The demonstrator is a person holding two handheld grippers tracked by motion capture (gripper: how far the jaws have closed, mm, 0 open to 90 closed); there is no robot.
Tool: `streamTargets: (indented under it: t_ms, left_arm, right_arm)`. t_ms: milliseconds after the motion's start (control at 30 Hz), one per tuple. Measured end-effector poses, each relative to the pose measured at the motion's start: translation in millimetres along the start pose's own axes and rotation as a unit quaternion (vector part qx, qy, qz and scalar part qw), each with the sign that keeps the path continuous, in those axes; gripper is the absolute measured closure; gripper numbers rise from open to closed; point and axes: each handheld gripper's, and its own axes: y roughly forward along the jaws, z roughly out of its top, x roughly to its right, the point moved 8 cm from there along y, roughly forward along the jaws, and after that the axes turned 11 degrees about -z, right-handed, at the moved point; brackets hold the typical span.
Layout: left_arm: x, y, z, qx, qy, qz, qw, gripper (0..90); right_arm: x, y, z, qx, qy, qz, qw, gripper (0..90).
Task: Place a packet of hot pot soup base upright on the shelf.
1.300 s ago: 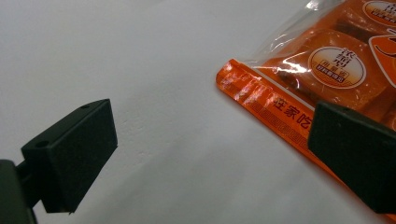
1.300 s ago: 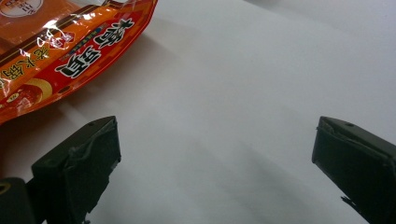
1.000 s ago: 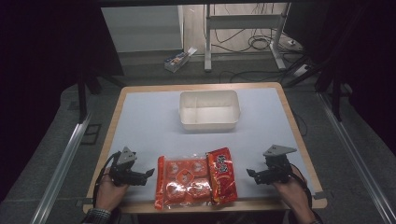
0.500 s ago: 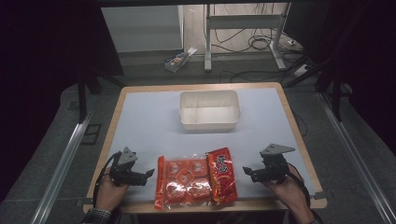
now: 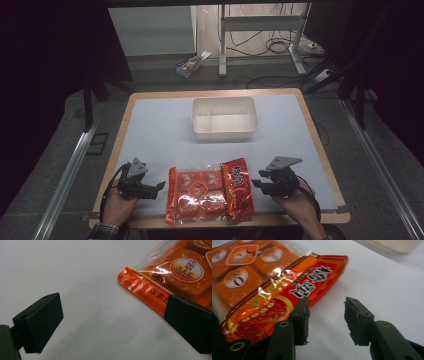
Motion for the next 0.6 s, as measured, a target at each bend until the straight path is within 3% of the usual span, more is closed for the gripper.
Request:
streamTargets:
  t_ms: [233, 300, 333, 467, 600]
  left_arm:
    - [0.2, 0.2, -0.1, -0.002, 0.003, 0.001, 1.0000, 2.2]
    - [0.1, 0.2, -0.1, -0.003, 0.004, 0.002, 1.0000, 2.3]
    - [0.1, 0.3, -0.1, -0.002, 0.004, 0.003, 1.0000, 2.3]
    - [0.3, 0.8, -0.4, -0.005, 0.007, 0.004, 1.0000, 2.5]
    - [0.3, 0.8, -0.5, -0.007, 0.008, 0.005, 0.9999, 2.5]
  right_arm:
    - [-14.6, -0.1, 5.4, 0.005, -0.014, 0.025, 0.9996, 71.1]
    - [-24.8, 0.8, 7.0, 0.004, -0.021, 0.048, 0.9986, 78.9]
    - [-24.8, 0.8, 7.0, 0.004, -0.021, 0.048, 0.9986, 78.9]
    - [-40.2, 6.9, 4.8, -0.012, -0.047, 0.070, 0.9964, 88.4]
    - [-55.8, 10.0, 6.8, -0.013, -0.070, 0.085, 0.9938, 88.8]
